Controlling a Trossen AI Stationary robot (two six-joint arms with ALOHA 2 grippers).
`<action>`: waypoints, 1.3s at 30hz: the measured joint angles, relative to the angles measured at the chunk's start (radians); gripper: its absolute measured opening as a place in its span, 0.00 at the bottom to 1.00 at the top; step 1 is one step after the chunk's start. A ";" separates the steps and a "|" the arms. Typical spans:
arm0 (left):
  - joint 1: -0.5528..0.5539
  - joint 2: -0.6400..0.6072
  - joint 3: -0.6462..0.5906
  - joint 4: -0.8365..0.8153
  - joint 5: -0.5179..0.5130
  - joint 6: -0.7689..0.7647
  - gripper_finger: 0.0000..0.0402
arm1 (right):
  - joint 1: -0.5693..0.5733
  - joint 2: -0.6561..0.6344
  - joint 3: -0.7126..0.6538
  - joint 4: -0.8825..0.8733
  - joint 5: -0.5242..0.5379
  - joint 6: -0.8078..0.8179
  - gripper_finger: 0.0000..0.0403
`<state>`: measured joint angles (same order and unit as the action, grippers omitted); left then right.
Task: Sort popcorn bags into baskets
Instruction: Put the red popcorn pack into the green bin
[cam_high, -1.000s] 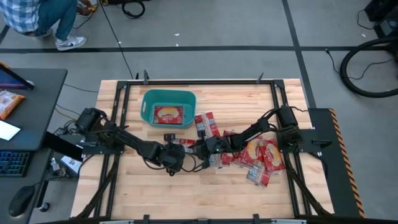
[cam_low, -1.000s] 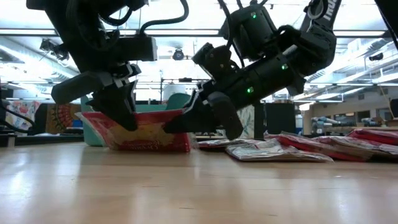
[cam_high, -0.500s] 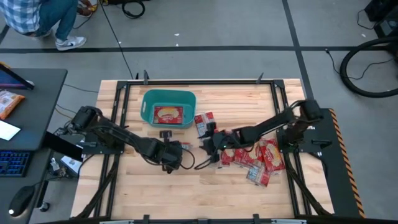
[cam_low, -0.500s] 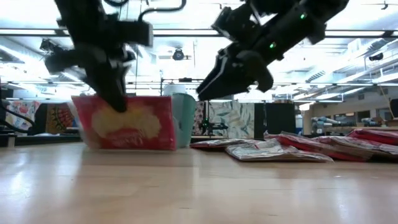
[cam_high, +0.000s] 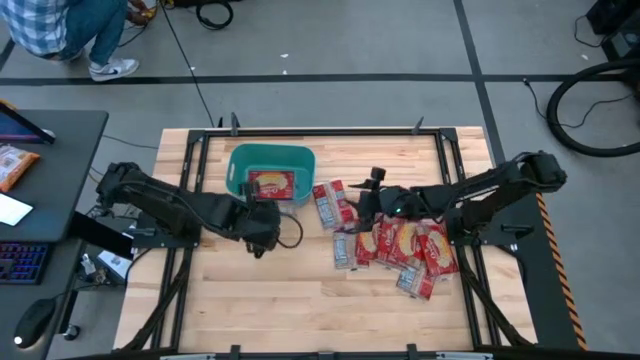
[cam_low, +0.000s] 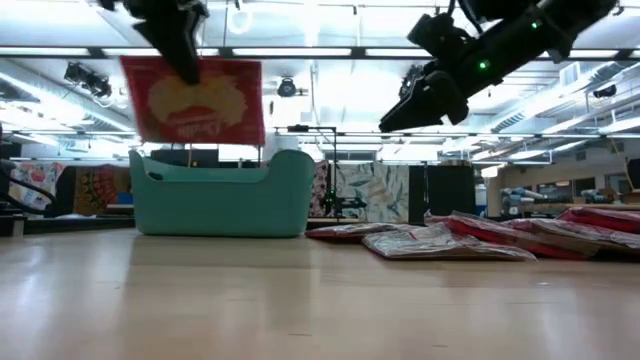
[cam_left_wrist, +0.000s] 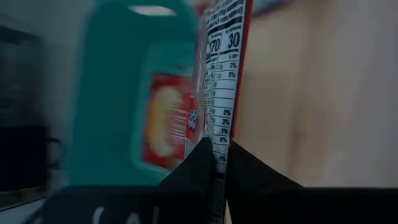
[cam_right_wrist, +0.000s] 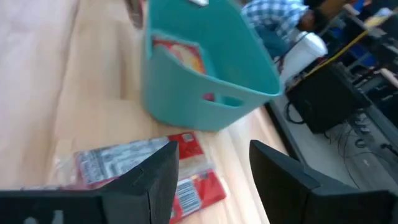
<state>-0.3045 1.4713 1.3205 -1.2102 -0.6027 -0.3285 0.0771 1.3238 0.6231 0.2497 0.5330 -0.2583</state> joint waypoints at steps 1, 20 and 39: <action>0.012 -0.007 0.000 -0.006 -0.030 0.012 0.07 | -0.003 -0.019 -0.021 0.026 -0.001 -0.005 0.50; 0.427 -0.004 -0.339 0.529 -0.111 0.601 0.12 | -0.020 -0.131 -0.116 0.131 -0.010 -0.033 0.49; 0.260 0.008 -0.216 0.766 0.076 0.621 0.46 | -0.048 -0.131 -0.115 0.098 -0.127 0.019 0.49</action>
<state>-0.0447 1.4797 1.1049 -0.4444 -0.5272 0.2924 0.0291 1.1927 0.5079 0.3480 0.4065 -0.2396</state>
